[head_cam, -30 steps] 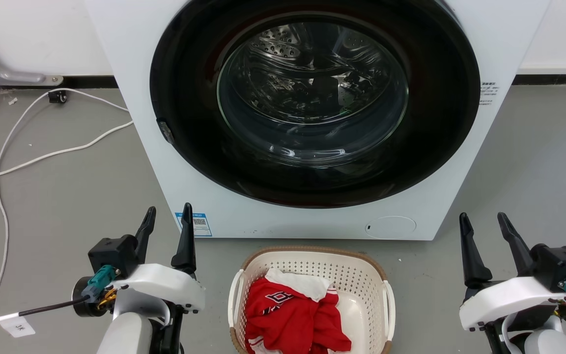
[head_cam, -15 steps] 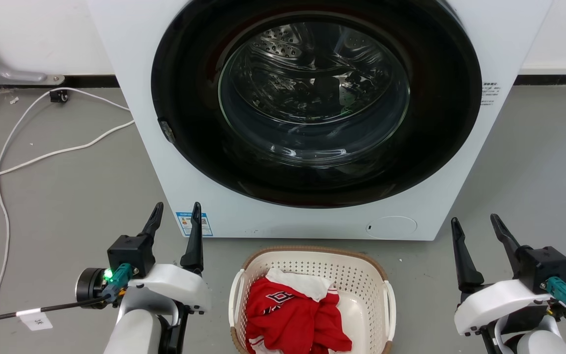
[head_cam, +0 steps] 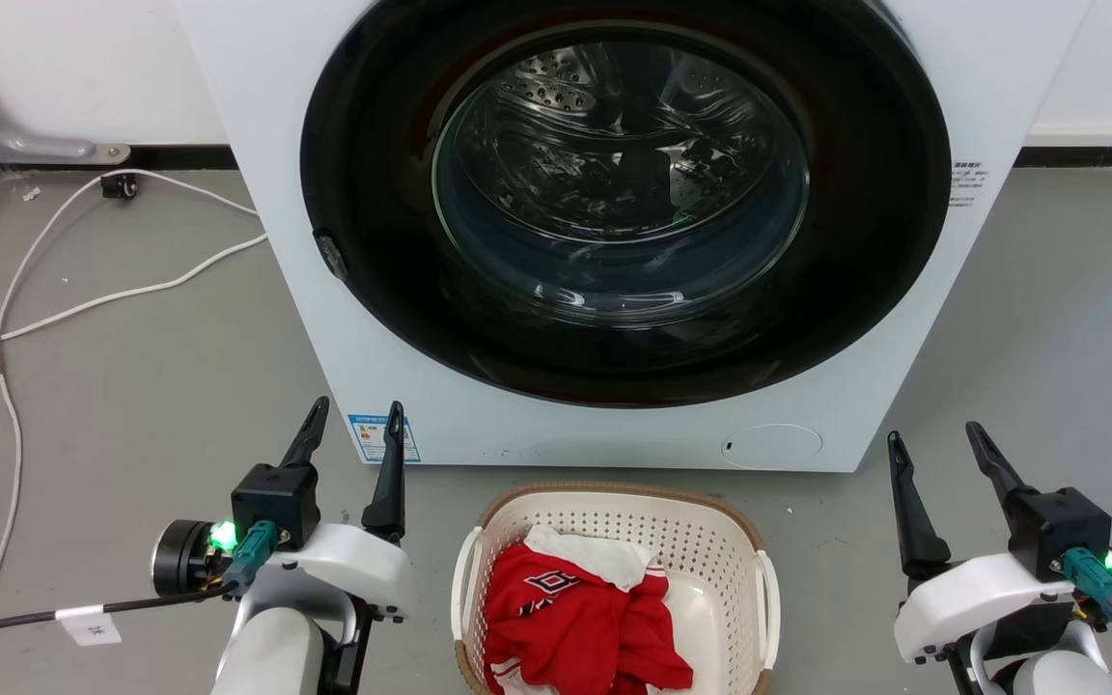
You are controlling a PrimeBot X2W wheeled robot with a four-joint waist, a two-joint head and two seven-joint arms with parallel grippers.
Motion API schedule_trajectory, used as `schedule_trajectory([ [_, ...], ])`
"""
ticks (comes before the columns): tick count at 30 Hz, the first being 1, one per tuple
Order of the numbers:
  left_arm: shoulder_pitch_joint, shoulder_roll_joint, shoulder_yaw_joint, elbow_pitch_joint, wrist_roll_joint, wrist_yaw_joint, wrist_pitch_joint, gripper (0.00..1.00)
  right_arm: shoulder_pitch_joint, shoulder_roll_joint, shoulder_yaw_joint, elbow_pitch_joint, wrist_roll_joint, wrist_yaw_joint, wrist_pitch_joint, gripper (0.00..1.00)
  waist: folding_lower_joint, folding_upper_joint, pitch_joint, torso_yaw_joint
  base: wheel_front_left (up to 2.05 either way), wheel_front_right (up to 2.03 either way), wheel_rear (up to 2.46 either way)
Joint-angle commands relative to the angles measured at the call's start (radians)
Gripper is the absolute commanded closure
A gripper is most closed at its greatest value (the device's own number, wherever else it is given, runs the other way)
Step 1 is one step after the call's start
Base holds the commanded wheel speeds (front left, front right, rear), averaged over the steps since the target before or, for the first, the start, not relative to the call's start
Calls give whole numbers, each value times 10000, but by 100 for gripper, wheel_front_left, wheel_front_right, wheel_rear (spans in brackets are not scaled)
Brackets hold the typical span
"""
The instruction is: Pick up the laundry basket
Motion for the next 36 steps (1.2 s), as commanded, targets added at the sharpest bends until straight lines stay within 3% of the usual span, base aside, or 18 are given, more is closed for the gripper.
schedule_trajectory([
  [1, -177, -25, 14, 75, 202, -51, -98, 0, 110, -5, -16, 11, -219, -3, -78, 0, -1, 0, 6, 7, 0, 0, 0],
  [24, -298, -112, 0, 483, 318, -211, -149, 0, 74, -4, -163, 104, -253, -3, -66, 0, -1, 0, 68, 63, 0, 0, 0],
  [36, -758, -160, -109, 1823, 28, -381, -149, 0, -415, -3, 214, 999, -3, -3, 350, 0, -1, 0, 1422, -81, 0, 0, 0],
])
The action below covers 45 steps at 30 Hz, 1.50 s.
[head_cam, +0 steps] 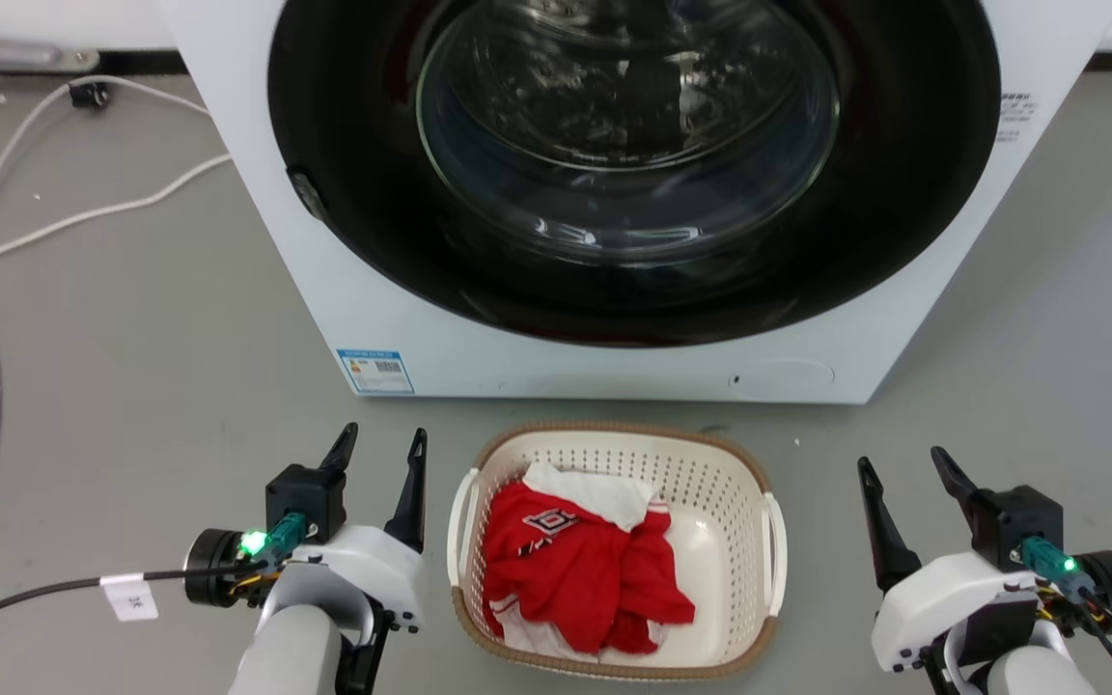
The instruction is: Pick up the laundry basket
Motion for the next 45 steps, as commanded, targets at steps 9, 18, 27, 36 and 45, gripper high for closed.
schedule_trajectory([
  [9, -1455, -1, -181, 1910, -457, -259, -26, 0, -1288, -4, 211, 1463, 138, -5, -206, 0, 0, -1, 1999, -181, 0, 0, 0],
  [18, -3086, 232, -259, 3872, -970, -393, 133, 0, -2807, -2, 600, 3177, 559, -5, -401, 0, 0, -1, 3637, -431, 0, 0, 0],
  [27, -4496, 405, -800, 5265, -1739, -424, 581, 0, -4439, -4, 1037, 5001, 1156, -5, -187, 0, 0, -1, 5013, -589, 0, 0, 0],
  [36, -5416, 734, -1628, 5914, -2731, -416, 1219, 0, -5909, -2, 1610, 6755, 1702, -5, 127, 0, 0, -1, 5932, -719, 0, 0, 0],
  [45, -6201, 1068, -2381, 6180, -3540, -418, 1808, 0, -7205, -4, 2558, 8015, 2353, -5, 546, 0, 0, -1, 6687, -796, 0, 0, 0],
])
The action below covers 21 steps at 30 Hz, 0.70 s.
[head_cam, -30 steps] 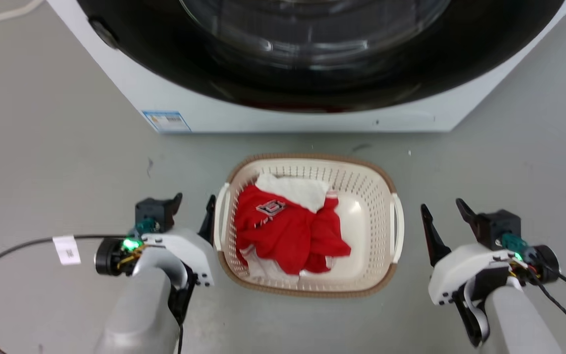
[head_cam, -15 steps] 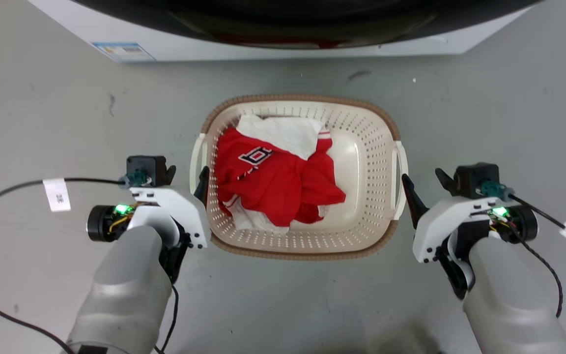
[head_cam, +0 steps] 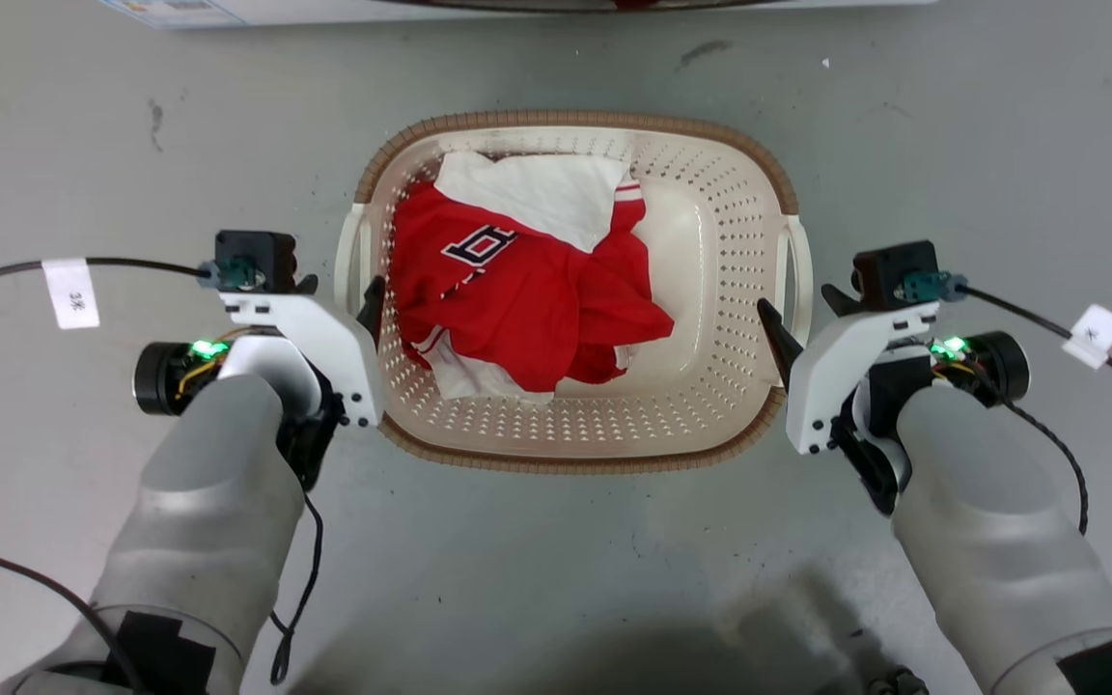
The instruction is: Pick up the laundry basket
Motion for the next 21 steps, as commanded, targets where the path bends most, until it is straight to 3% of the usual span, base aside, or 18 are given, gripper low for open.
schedule_trajectory([
  [1, -254, 115, -119, 53, -173, 8, 98, 0, -381, -6, 168, 210, 159, -7, 59, 0, -1, 0, 228, -34, 0, 0, 0],
  [11, -765, 264, -661, 229, -1058, 7, 672, 0, -1324, -3, 965, 1194, 1069, -7, 332, 0, -1, 0, 706, -35, 0, 0, 0],
  [12, -793, 285, -723, 228, -1139, 7, 703, 0, -1390, -1, 1033, 1247, 1156, -7, 332, 35, -1, 0, 727, -26, 0, 0, 0],
  [13, -798, 279, -781, 219, -1240, 7, 749, 27, -1436, -1, 1118, 1286, 1293, -7, 360, 65, -1, 0, 746, -18, 0, 0, 0],
  [14, -805, 278, -847, 200, -1318, 7, 781, 62, -1452, -1, 1218, 1291, 1452, -7, 400, 100, -1, 0, 760, -7, 0, 0, 0],
  [15, -793, 271, -911, 192, -1431, 7, 859, 100, -1476, -3, 1327, 1304, 1554, -7, 408, 100, -1, 0, 771, -4, 0, 0, 0],
  [21, -700, 279, -1276, 33, -1974, 13, 1040, 100, -1581, 28, 1863, 1463, 2031, 9, 349, 100, -1, 0, 804, 36, 0, 0, 0],
])
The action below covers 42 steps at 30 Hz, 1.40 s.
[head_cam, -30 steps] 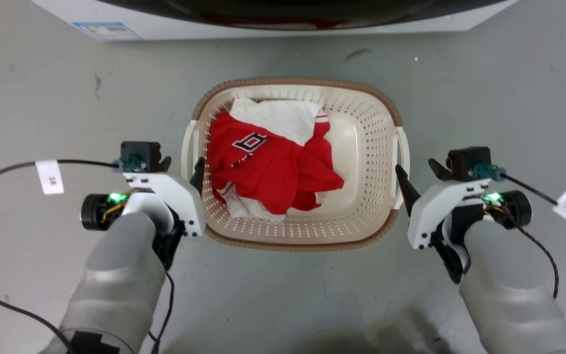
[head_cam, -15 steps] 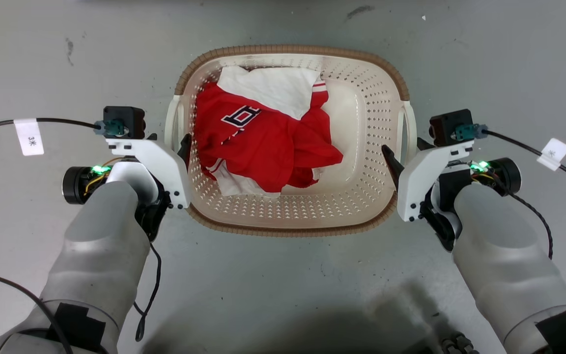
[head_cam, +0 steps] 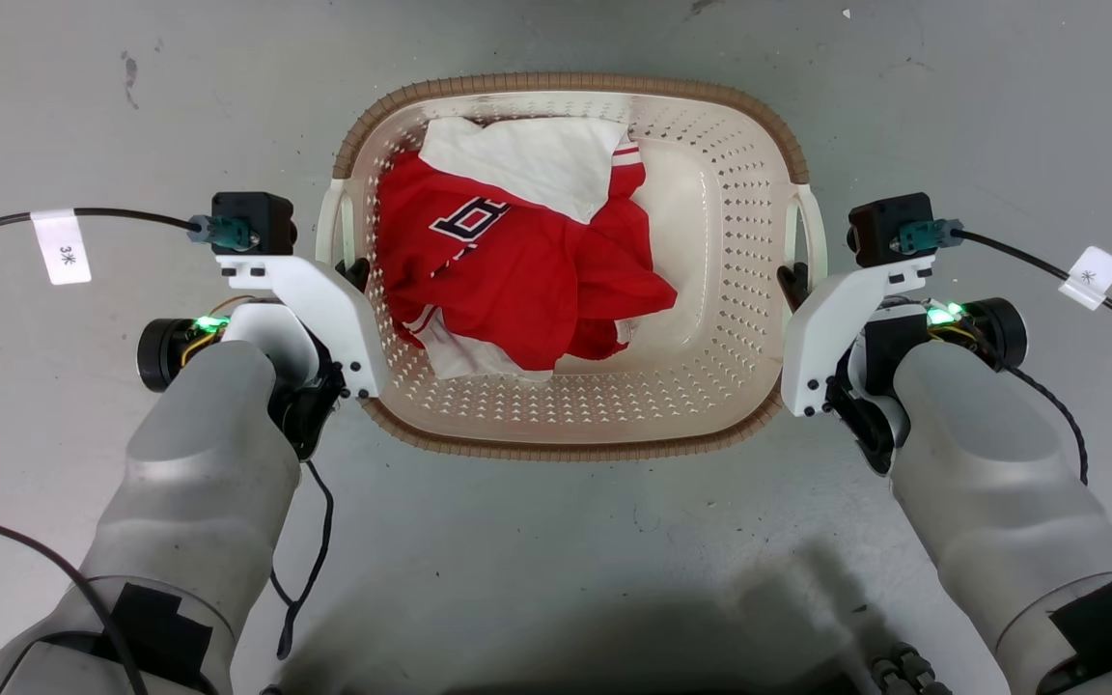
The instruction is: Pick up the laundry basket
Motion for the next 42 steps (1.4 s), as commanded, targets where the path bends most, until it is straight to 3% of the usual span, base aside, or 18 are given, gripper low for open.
schedule_trajectory([
  [1, 25, 29, -120, -80, -202, 21, 14, 100, -180, 64, 194, 137, 130, 28, -40, 100, 0, 0, 16, 19, 0, 0, 0],
  [16, 216, -41, -960, -18, -1276, 13, 584, 100, 26, 83, 1094, 259, 1238, 31, 625, 100, 0, 0, -865, 153, 0, 0, 0],
  [27, 771, -170, -1531, 116, -2175, -9, 2211, 100, 390, 115, 1605, 441, 2265, 56, 2329, 100, 0, 0, -3195, 339, 0, 0, 0],
  [42, 1387, 0, -2148, 24, -3043, -9, 3451, 100, 755, 33, 1733, 744, 3273, 64, 4450, 100, 0, 0, -5828, 422, 0, 0, 0],
])
